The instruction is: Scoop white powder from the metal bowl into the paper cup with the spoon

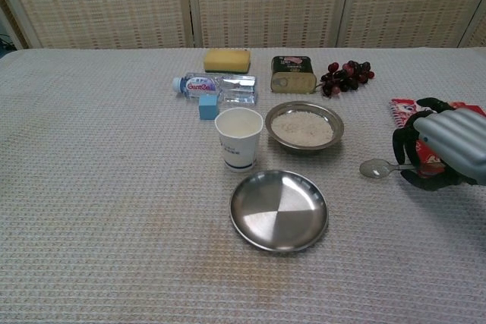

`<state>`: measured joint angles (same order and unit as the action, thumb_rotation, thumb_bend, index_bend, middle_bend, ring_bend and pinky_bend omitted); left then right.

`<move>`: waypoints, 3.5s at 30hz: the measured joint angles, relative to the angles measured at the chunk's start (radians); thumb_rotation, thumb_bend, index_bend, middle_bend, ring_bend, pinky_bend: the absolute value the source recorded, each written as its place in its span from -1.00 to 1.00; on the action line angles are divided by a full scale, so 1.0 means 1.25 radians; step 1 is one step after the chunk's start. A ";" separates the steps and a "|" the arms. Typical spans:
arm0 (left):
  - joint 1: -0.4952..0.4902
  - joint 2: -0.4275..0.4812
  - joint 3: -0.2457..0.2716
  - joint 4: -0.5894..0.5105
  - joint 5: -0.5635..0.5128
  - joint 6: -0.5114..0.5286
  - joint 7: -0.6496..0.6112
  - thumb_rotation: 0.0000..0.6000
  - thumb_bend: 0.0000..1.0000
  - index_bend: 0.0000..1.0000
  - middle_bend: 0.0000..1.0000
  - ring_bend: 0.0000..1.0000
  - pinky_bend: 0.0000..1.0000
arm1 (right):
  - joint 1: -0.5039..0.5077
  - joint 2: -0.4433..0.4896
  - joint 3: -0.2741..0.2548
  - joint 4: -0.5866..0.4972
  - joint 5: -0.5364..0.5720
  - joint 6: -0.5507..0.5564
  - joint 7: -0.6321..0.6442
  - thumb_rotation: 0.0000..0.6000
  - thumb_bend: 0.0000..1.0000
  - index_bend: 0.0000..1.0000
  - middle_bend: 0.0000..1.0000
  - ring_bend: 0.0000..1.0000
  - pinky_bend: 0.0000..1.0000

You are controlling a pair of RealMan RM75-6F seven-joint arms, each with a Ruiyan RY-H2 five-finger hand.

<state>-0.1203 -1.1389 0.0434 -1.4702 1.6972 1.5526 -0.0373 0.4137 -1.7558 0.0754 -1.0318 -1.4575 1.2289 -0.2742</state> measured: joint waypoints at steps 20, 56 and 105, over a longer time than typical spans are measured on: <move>0.000 -0.004 0.001 0.001 0.006 0.002 0.006 1.00 -0.12 -1.00 -1.00 -0.90 -0.66 | 0.038 0.206 0.080 -0.267 0.078 -0.080 0.019 1.00 -0.33 0.99 0.23 -0.57 -0.94; -0.003 -0.004 -0.001 0.010 0.003 -0.003 -0.006 1.00 -0.12 -1.00 -1.00 -0.90 -0.66 | 0.384 0.075 0.101 -0.118 0.342 -0.317 -0.442 1.00 -0.33 0.96 0.23 -0.52 -0.94; -0.001 -0.006 -0.004 0.002 -0.011 -0.008 -0.003 1.00 -0.12 -1.00 -1.00 -0.89 -0.63 | 0.324 0.193 0.183 -0.220 0.340 -0.481 0.230 1.00 -0.33 0.96 0.23 -0.49 -0.94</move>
<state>-0.1216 -1.1470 0.0380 -1.4676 1.6829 1.5422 -0.0412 0.8192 -1.5149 0.3047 -1.3068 -1.0321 0.6277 0.0136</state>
